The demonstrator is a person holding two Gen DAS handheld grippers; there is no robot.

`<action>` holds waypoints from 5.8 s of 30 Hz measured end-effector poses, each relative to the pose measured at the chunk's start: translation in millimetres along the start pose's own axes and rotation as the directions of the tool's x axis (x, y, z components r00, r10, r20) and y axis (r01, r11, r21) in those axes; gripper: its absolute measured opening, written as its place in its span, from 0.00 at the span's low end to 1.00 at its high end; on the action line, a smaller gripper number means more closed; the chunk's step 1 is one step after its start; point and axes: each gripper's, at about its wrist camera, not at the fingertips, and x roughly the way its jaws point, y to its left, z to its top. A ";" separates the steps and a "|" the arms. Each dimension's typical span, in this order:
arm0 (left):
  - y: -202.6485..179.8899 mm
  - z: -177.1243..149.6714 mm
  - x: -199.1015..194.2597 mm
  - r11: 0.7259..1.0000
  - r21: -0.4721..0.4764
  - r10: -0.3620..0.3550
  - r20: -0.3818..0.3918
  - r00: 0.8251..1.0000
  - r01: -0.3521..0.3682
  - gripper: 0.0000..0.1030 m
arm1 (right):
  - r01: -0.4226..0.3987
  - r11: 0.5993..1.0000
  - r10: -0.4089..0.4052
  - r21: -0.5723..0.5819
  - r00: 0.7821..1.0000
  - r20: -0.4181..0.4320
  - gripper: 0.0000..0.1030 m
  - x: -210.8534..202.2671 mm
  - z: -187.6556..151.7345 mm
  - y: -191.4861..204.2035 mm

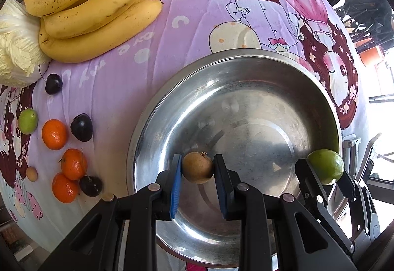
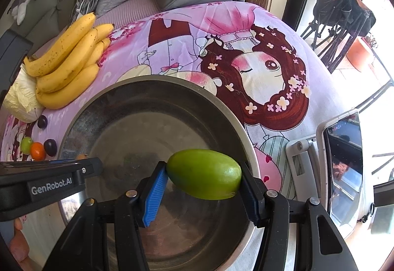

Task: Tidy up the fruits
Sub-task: 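Open the right gripper to drop the green fruit while the left releases the brown fruit, then lift both grippers out of the steel bowl, then lower the left gripper onto another small brown fruit and close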

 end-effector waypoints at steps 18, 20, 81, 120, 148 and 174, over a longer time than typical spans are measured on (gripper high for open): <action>8.7 1.7 4.7 1.000 -0.031 -0.002 -0.016 1.000 0.001 0.26 | -0.001 1.000 0.001 0.000 1.000 -0.016 0.58 5.5 0.7 0.6; 9.8 1.7 5.2 0.999 -0.034 -0.002 -0.018 1.000 0.001 0.26 | 0.002 1.000 -0.002 -0.002 1.000 -0.015 0.58 5.7 0.9 1.1; 90.4 -50.9 -53.5 0.979 -0.173 0.124 0.073 0.990 -0.110 0.90 | -0.050 0.997 0.053 -0.057 0.998 0.044 0.79 -17.9 -3.5 25.4; 160.4 -66.2 -50.1 0.963 -0.219 0.176 0.082 0.981 -0.154 0.91 | -0.290 0.938 0.300 -0.188 0.954 0.025 1.00 -35.3 -13.1 103.4; 246.9 -93.8 -42.3 0.943 -0.319 0.133 0.095 0.987 -0.096 0.91 | -0.335 0.845 0.338 -0.418 0.939 -0.068 1.00 -26.9 -47.3 213.5; 323.7 -76.4 8.1 0.928 -0.372 0.012 0.040 0.999 0.004 0.73 | -0.321 0.825 0.284 -0.465 0.947 -0.150 0.81 12.1 -62.6 246.4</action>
